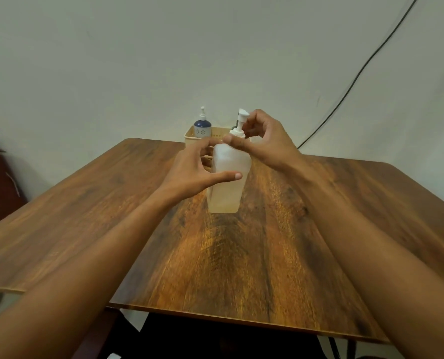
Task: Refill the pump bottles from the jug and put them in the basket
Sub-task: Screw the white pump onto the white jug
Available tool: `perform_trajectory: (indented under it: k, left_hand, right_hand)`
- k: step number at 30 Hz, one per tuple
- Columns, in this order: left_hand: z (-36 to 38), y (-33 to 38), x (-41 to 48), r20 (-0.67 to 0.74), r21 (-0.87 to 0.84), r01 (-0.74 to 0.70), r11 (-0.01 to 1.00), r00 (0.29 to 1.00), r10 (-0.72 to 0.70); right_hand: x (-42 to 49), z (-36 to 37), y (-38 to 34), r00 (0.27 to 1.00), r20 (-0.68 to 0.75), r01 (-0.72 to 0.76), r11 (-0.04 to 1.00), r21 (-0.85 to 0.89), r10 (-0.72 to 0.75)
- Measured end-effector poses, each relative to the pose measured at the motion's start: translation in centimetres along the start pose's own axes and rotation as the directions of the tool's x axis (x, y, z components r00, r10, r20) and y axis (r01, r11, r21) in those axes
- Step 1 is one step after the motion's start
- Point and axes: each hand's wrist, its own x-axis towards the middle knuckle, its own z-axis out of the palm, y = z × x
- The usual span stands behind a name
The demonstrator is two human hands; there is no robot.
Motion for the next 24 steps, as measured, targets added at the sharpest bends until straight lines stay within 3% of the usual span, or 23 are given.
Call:
perform_trajectory:
  k: [5,10,13,16,20,24]
  left_hand:
    - [-0.2,0.2,0.3,0.025,0.001,0.012,1.000,1.000,-0.012]
    - [0.0,0.9,0.3,0.018,0.000,-0.001,1.000,1.000,0.001]
    - [0.3,1.1,0.0,0.029,0.002,0.014,1.000,0.999,-0.014]
    - [0.6,1.1,-0.2,0.021,-0.011,0.032,0.999,0.999,-0.031]
    - [0.6,1.2,-0.1,0.031,-0.001,0.043,0.999,0.999,-0.043]
    - [0.5,1.3,0.1,0.023,-0.002,0.047,0.999,0.999,-0.047]
  right_hand:
    - [0.7,-2.8,-0.6,0.968,0.250,-0.031,0.996,0.086,0.008]
    - [0.5,-2.0,-0.5,0.998,0.063,-0.006,0.997,0.077,0.001]
    - [0.2,-1.1,-0.9,1.000,0.012,0.008,1.000,-0.025,-0.007]
    - [0.3,-1.5,-0.8,0.996,0.086,-0.018,0.995,-0.102,0.027]
    - [0.5,-3.9,-0.6,0.947,0.321,-0.043,0.994,0.097,0.009]
    - [1.0,-4.3,-0.2,0.963,0.264,0.014,0.993,0.119,-0.045]
